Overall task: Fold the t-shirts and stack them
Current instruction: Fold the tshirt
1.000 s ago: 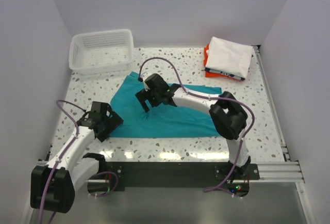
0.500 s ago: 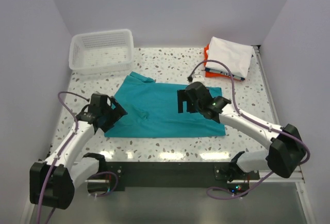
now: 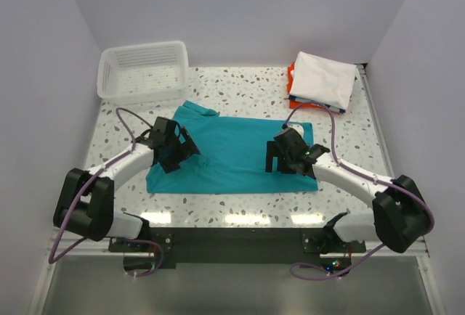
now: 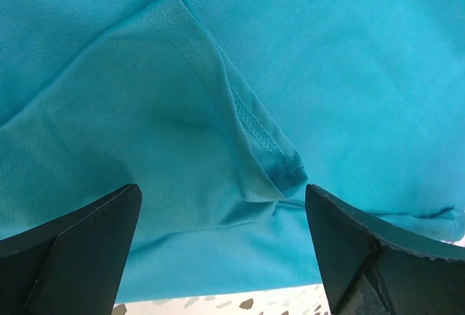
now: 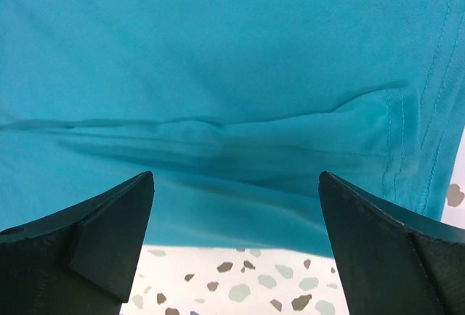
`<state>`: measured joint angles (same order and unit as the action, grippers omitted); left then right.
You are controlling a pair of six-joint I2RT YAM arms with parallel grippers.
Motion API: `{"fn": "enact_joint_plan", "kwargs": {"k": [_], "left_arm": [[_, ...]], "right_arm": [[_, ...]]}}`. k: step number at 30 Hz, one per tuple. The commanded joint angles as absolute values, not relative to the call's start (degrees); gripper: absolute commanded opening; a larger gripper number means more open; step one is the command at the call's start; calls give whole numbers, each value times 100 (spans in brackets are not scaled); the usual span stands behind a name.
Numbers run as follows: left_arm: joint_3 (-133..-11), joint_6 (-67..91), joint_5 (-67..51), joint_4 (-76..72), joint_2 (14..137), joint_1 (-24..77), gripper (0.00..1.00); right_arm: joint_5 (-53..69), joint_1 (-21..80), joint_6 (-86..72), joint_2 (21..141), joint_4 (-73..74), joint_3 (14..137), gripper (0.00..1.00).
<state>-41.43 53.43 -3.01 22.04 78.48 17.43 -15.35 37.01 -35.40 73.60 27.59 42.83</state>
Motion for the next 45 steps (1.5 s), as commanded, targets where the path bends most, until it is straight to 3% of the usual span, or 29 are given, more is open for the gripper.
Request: {"fn": "enact_joint_plan", "kwargs": {"k": [1,7,15,25,32,38,45], "left_arm": [[-4394,5326,-176,1925,8093,1740,100],[-4412,5256,-106,1960,8385,1609,100],[-4105,5168,202,2267,8219,1459,100],[-2902,5423,307,3145,6576,1468,100],[-3435,5476,641,3709,5696,1459,100],[-4508,5300,738,3517,6336,1301,100],[-5492,5019,782,2778,8082,739,100]], "right_arm": [[-1240,3411,-3569,7786,2155,4324,99],[-985,2989,-3472,8699,1926,4623,99],[-897,2883,-3454,8948,1977,4458,99],[-9,3058,-3823,7306,1986,2954,99],[-131,3094,-3867,6109,2259,3198,99],[-623,3094,-3858,6003,2320,3919,99],[-897,3085,-3797,6108,2154,4166,99]]}}
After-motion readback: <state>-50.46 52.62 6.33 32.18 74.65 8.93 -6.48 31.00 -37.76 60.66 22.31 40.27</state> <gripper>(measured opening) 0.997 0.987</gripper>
